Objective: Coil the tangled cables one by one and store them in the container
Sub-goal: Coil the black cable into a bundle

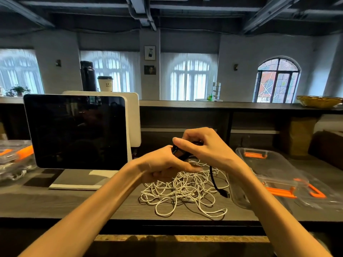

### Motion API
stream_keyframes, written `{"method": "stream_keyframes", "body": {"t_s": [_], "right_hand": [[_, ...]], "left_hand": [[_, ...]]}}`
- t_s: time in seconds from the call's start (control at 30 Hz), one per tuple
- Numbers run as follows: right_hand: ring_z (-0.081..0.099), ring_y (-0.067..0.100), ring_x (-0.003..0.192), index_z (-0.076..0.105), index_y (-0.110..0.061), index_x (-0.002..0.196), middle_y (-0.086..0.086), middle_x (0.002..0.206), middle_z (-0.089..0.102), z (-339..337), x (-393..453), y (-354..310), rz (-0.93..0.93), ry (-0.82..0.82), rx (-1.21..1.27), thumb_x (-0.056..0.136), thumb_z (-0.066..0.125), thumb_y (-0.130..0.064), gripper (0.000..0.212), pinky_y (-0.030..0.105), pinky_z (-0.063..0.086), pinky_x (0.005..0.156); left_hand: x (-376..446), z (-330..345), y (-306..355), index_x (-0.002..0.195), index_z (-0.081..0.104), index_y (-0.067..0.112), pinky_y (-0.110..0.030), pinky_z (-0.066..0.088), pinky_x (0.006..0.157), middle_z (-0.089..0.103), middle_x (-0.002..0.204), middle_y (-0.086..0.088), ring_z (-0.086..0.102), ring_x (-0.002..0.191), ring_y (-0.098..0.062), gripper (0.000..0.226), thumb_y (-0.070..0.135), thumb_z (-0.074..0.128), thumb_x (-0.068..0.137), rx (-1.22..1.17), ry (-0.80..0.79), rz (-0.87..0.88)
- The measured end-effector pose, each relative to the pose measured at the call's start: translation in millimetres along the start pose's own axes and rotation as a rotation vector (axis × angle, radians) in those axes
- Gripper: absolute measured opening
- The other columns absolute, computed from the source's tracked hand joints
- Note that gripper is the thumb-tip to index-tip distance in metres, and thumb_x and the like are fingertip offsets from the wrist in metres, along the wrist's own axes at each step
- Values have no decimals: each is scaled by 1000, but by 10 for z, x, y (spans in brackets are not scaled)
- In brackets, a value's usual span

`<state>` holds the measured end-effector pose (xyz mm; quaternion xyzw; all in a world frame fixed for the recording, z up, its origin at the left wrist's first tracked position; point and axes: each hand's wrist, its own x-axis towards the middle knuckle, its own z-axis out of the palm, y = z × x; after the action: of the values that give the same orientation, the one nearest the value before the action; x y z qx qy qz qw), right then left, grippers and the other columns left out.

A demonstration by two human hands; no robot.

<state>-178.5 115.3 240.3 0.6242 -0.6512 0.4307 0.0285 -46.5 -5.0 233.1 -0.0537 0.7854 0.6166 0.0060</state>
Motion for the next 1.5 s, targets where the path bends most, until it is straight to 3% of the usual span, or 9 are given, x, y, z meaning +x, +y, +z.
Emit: {"method": "stream_keyframes", "body": {"t_s": [0.17,0.3,0.47,0.67,0.8,0.93,1.17,1.27,1.5], "right_hand": [[63,2,59,60,-13,80,-7,67,67,63,-32,-14,137,-3,90,97,67,-37,30,17,49,56],[67,22,78,62,-9,86,11,85,68,250,-45,6,214,108,140,93,67,-49,41,35,57,70],[52,-2,55,55,-13,83,6,77,59,233,-49,42,246,140,299,99,65,-31,27,13,41,52],[52,-1,53,57,-13,83,0,72,61,256,-43,65,291,85,145,97,66,-43,34,18,42,52],[68,7,76,67,-23,100,-7,86,70,23,-84,6,199,22,-176,83,66,-66,47,28,58,68],[66,6,84,73,-21,96,-11,87,70,-139,-13,-94,-45,-67,-139,95,71,-32,12,21,53,73],[58,19,62,67,-19,83,9,70,65,68,102,145,152,131,292,91,72,-42,25,32,48,58],[45,9,46,69,-10,86,-4,54,54,179,108,171,250,60,454,90,70,-37,28,21,36,45],[66,11,80,71,-15,102,-3,90,72,268,-26,144,-37,86,-305,97,66,-18,8,40,58,73]], "left_hand": [[167,68,-157,94,64,14,-23,37,47,52,62,0,44,49,-8,21,-4,64,83,329,377,96],[264,80,-198,104,68,19,-24,50,63,71,85,-4,66,73,-12,31,3,71,78,414,504,161],[252,54,-248,90,69,8,-29,45,54,67,74,-11,58,60,-15,13,1,71,79,525,526,256],[200,56,-253,82,65,8,-17,36,45,61,67,-3,51,52,-10,4,3,66,82,733,612,239],[168,1,-232,82,60,7,-25,37,49,54,64,-2,47,52,-12,4,5,62,84,621,537,45],[68,44,-140,90,46,18,-20,32,42,49,69,-1,41,48,-7,23,4,63,90,439,282,-106],[24,-7,-87,66,46,14,-19,36,47,39,52,8,38,44,-6,33,-8,64,82,414,288,215],[12,-93,-126,66,49,14,-22,38,45,43,55,0,41,46,-12,32,-10,66,80,220,336,293],[11,-289,-136,91,65,8,-21,36,42,57,57,3,46,45,-7,29,23,86,77,214,473,115]]}}
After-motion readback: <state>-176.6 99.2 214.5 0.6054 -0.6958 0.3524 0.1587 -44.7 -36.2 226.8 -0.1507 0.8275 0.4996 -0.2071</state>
